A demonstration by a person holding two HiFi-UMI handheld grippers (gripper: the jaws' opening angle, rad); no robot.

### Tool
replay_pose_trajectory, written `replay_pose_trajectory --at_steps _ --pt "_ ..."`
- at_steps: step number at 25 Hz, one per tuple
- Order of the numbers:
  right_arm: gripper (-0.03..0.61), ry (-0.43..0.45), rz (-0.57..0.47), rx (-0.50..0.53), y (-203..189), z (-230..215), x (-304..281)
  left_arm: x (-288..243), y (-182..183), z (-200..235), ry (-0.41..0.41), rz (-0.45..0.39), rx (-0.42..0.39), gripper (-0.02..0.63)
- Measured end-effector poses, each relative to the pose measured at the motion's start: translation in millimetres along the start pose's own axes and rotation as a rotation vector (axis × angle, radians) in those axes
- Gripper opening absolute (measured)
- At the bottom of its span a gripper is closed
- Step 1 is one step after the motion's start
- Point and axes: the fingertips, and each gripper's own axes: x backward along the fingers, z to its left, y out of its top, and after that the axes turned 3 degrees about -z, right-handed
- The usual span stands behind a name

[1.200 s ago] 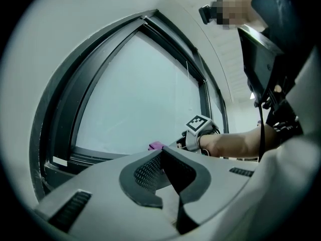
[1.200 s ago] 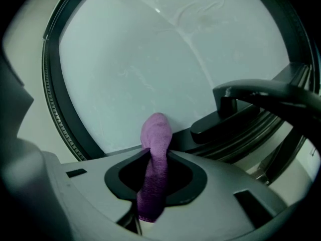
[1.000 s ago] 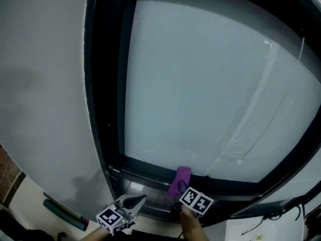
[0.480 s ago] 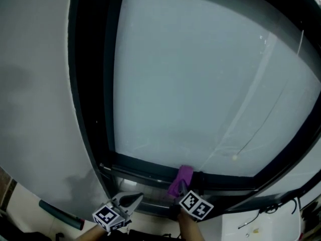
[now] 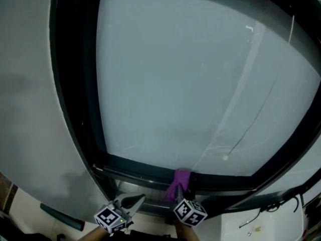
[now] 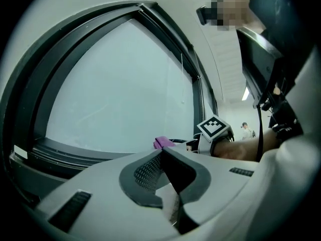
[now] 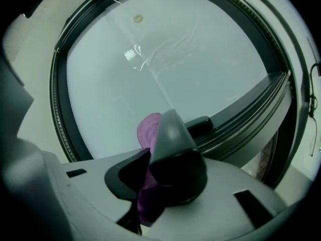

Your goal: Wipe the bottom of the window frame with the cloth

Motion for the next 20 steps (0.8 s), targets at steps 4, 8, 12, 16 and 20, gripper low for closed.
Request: replay_pose_trajectory --at_steps 4,8,12,16,20 --pt "0.086 -0.021 -0.016 0.060 1.1 -11.9 5.8 -4.0 -5.6 1.1 0.008 0.012 0.012 0.005" --pt "0.086 -0.020 -0.001 0.128 2.6 -20.7 10.0 -15.4 -5.1 -4.9 -0.007 0.015 0.004 0.005" --pt "0.086 -0.012 0.022 0.235 5.1 -25.6 13.1 -26.7 -6.6 -8.0 -0.022 0.023 0.002 0.005" --pt "0.086 -0.005 0.050 0.347 9.5 -32.9 16.2 -37.2 -10.4 -12.1 -0.037 0.030 0.003 0.005" --pt "0.086 -0.036 0.051 0.505 18.5 -45.1 20.5 -46.6 -11.8 -17.3 -0.052 0.032 0.004 0.005"
